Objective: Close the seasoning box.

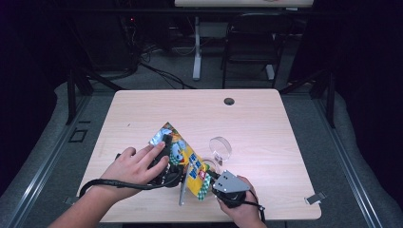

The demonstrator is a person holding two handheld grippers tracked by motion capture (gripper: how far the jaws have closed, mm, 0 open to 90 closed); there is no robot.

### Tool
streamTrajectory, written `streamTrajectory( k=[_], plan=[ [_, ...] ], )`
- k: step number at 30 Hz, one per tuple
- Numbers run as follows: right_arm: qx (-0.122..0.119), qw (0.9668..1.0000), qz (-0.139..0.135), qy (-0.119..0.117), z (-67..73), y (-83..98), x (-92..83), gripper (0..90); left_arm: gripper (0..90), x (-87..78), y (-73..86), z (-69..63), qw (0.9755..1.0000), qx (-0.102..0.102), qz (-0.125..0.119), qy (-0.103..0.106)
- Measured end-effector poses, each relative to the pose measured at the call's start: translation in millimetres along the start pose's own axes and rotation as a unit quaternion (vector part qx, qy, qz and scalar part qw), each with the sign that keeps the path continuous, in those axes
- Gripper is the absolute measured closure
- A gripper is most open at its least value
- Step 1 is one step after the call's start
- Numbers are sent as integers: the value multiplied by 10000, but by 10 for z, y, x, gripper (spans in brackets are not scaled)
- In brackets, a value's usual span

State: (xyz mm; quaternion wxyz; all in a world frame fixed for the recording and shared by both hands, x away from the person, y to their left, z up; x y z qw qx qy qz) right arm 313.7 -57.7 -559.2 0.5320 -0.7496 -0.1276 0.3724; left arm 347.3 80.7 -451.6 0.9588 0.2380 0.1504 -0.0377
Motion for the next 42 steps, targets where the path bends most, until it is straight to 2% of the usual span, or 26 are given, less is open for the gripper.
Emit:
streamTrajectory(
  k=[7, 12, 14, 20, 22, 29, 35, 37, 38, 42],
  plan=[
    [-22, 10000, 3, 11, 13, -4, 11, 837, 623, 10, 13, -24, 10000, -3, 40, 48],
    [89, 9999, -7, -54, 13, -14, 9, 863, 625, 10, 19, -13, 10000, -6, 2, -14],
    [133, 9999, -23, -79, 11, -19, 8, 865, 626, 5, 32, -30, 10000, -44, 42, 75],
    [270, 9994, -23, -207, 15, -25, 0, 870, 630, 6, 35, -23, 10000, -26, 50, 49],
    [328, 9991, -21, -257, 15, -25, -1, 871, 632, 8, 31, -2, 10000, 27, 41, -35],
    [455, 9983, -32, -358, 16, -28, -10, 871, 635, 12, 24, -3, 10000, 17, 32, -12],
    [499, 9981, -27, -352, 8, -27, -18, 871, 637, 19, 13, 10, 10000, 51, 31, -40],
    [512, 9980, -19, -358, 7, -25, -22, 871, 637, 23, 13, -8, 10000, -5, 45, 38],
    [520, 9980, -19, -360, 6, -25, -23, 872, 637, 25, 7, 5, 10000, 25, 32, -7],
    [552, 9978, -26, -380, 2, -27, -28, 872, 638, 27, 6, 1, 10000, 19, 54, 38]
  ],
)
Point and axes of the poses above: each handheld gripper's, and its own axes: x roughly forward along the jaws, y roughly out of its underside, z roughly to its left, the point moved 10 cm from there along x, roughly forward along the jaws, and after that the axes turned 6 degrees about x, right-handed, at the moved point
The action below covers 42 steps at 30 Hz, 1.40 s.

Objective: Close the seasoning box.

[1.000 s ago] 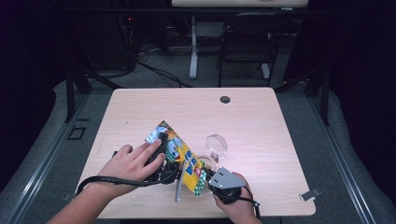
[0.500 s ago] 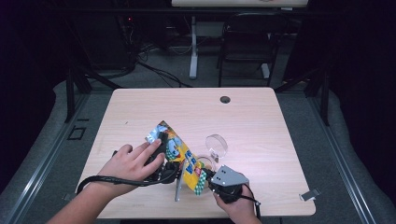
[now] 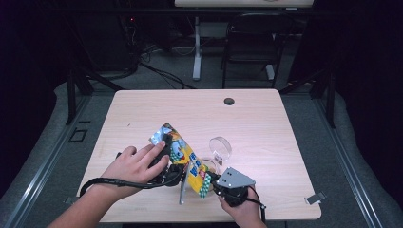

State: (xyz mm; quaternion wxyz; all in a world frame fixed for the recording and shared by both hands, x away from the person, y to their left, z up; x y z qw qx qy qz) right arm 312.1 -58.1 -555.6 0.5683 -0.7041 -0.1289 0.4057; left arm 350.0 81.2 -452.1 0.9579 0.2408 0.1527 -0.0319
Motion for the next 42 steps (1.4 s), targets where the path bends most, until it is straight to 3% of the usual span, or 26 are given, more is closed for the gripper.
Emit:
streamTrajectory(
  k=[19, 25, 29, 42],
  plan=[
    [29, 10000, 40, -31, -6, -2, -17, 873, 643, 9, -22, 44, 9999, 63, -41, -106],
    [-190, 9996, 18, 205, -40, -15, -38, 873, 662, 6, -32, 28, 10000, 26, -65, -38],
    [-248, 9994, 151, 168, -33, 23, -13, 872, 666, 2, -61, 31, 9999, 126, -86, -29],
    [-42, 10000, 70, 38, -24, 10, -14, 869, 661, -22, -65, 105, 9996, 233, -54, -169]
  ],
)
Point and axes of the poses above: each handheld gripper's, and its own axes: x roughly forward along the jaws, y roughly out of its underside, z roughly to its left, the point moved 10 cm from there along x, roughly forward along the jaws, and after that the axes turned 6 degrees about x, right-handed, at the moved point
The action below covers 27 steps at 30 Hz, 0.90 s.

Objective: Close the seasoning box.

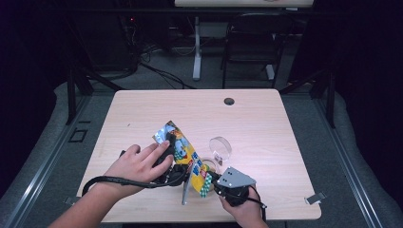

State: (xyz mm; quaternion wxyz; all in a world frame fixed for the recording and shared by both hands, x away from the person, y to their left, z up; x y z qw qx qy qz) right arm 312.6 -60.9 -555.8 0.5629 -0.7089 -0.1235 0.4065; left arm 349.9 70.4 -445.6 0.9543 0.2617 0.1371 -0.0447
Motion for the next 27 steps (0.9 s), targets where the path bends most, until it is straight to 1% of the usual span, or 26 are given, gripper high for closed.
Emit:
streamTrajectory(
  k=[5, 7, 8, 10, 16, 26, 27],
  plan=[
    [69, 9999, -35, -104, 27, -9, 7, 869, 660, -10, 1, 14, 10000, 14, 11, -17],
    [79, 9999, -42, -112, 25, -11, 6, 869, 660, -12, 2, 20, 10000, 14, 12, -20],
    [99, 9999, -50, -129, 27, -13, 6, 869, 660, -15, 4, 20, 10000, 17, 11, 16],
    [114, 9998, -60, -143, 24, -17, 6, 869, 660, -17, 6, 30, 10000, 24, 17, -23],
    [173, 9996, -69, -191, 37, -22, 10, 869, 660, -20, 13, 35, 10000, 23, 26, -31],
    [185, 9995, -67, -235, 51, -24, 17, 869, 660, -24, 18, 35, 10000, 27, 33, -42],
    [194, 9995, -83, -251, 54, -26, 20, 869, 660, -24, 17, 30, 10000, 27, 26, -3]
  ],
)
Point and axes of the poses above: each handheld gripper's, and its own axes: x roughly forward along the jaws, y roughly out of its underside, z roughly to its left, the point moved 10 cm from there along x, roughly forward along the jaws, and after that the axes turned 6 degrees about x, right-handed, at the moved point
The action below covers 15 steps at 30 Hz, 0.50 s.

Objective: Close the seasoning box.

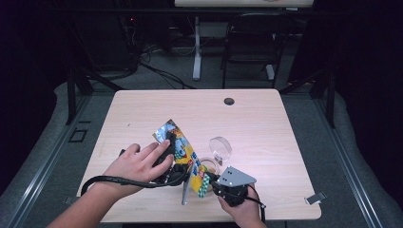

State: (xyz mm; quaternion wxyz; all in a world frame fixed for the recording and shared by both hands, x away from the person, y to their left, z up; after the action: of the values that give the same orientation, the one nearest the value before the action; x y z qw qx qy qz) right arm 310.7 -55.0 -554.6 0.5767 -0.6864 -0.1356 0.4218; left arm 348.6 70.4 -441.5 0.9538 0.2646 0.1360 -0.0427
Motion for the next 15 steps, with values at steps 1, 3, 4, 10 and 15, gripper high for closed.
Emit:
streamTrajectory(
  k=[1, 3, 4, 10, 15],
  plan=[
    [8, 10000, 7, 0, -1, 2, 0, 869, 660, 1, 0, -2, 10000, -4, -4, 7],
    [32, 10000, 8, -5, 0, 3, 0, 869, 660, 2, 1, -4, 10000, -3, -5, 7],
    [44, 10000, 14, -9, -1, 5, -1, 869, 660, 2, 0, -5, 10000, -3, -2, 11],
    [76, 10000, -1, -25, -8, 5, 1, 870, 660, 0, -3, 0, 10000, 15, 7, -22],
    [96, 10000, 5, -18, -10, 9, 6, 870, 661, 1, -6, -5, 10000, 18, 4, -15]
  ],
)
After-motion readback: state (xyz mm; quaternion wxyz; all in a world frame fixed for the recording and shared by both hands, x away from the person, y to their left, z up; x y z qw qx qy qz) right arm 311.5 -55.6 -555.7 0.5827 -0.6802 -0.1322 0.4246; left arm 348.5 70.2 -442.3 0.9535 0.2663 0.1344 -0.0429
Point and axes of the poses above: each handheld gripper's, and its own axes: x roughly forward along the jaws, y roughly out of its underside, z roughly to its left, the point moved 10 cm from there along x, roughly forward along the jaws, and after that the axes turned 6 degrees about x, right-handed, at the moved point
